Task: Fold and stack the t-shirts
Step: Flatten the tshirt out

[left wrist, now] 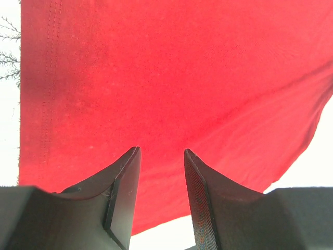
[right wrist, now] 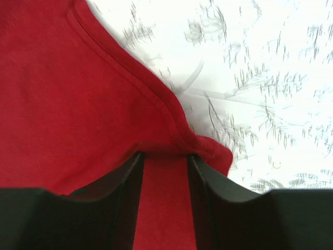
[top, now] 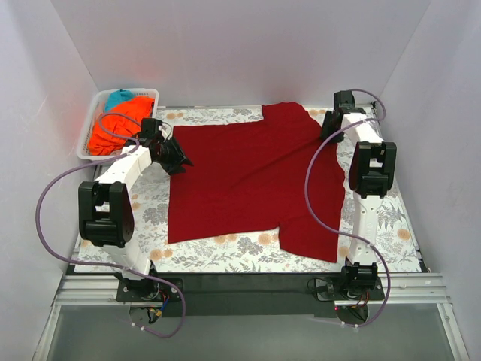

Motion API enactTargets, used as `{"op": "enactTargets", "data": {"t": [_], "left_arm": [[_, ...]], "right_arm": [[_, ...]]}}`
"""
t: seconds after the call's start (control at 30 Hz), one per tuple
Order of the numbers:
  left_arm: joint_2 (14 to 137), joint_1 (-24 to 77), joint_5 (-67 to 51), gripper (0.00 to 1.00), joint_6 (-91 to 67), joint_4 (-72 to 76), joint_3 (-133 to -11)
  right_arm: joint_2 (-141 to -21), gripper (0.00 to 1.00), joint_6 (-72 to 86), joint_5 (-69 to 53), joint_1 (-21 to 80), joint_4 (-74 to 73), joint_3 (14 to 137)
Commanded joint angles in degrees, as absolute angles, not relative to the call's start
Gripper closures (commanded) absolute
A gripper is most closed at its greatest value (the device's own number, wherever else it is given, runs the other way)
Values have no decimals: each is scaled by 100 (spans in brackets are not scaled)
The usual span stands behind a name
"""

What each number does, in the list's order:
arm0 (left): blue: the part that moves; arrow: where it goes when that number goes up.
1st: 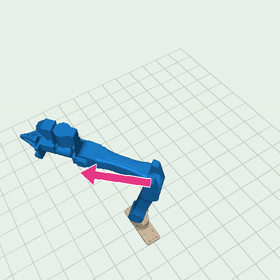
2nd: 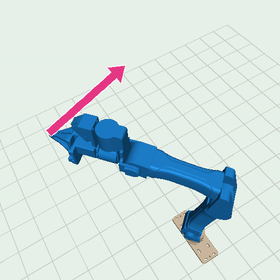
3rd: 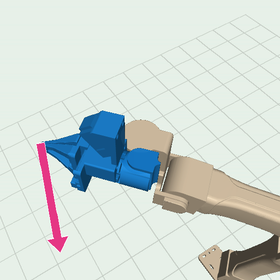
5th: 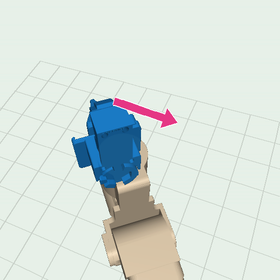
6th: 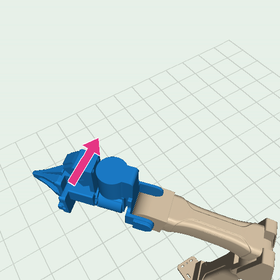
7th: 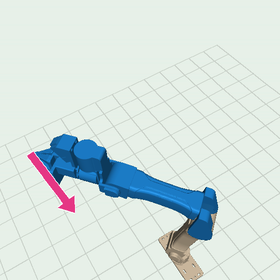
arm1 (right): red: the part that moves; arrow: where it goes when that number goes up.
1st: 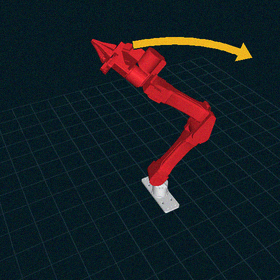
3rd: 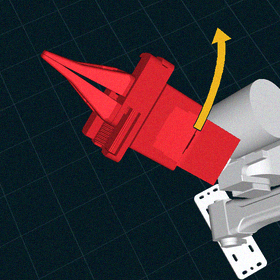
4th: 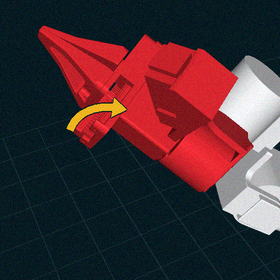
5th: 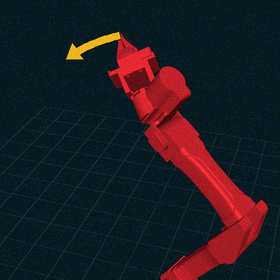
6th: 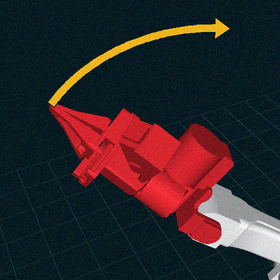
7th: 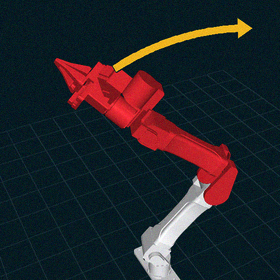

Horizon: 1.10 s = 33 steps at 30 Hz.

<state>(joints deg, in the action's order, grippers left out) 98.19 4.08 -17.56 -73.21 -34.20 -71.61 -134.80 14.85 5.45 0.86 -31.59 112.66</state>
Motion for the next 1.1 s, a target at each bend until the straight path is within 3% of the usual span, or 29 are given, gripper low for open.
{"op": "enactTargets", "data": {"t": [0.0, 0.1, 0.33, 0.57, 0.77, 0.93, 1.07], "left_arm": [[9352, 378, -1810, 62, -7233, -3515, -7137], [9133, 378, -1907, 61, -7198, -3559, -7049], [8325, 387, -2267, 60, -7058, -3990, -6514], [7200, 562, -2014, 60, -7435, -4376, -5529], [6452, 589, -1521, 60, -7734, -4886, -4949], [6276, 589, -1073, 60, -7839, -5387, -4738], [6196, 624, -669, 58, -8173, -5642, -4422]], "right_arm": [[-13396, 53, 1389, 519, 70, -3726, 12128], [-12573, 52, 1406, 291, 79, -3788, 11534], [-10049, 51, 1222, -333, 377, -3665, 8705], [-7861, 50, 1528, 156, 606, -3700, 6367], [-7042, 47, 1740, 474, 624, -3849, 5248], [-6584, 37, 2065, 712, 615, -4122, 4466], [-6364, 31, 2241, 738, 615, -4262, 4544]]}}
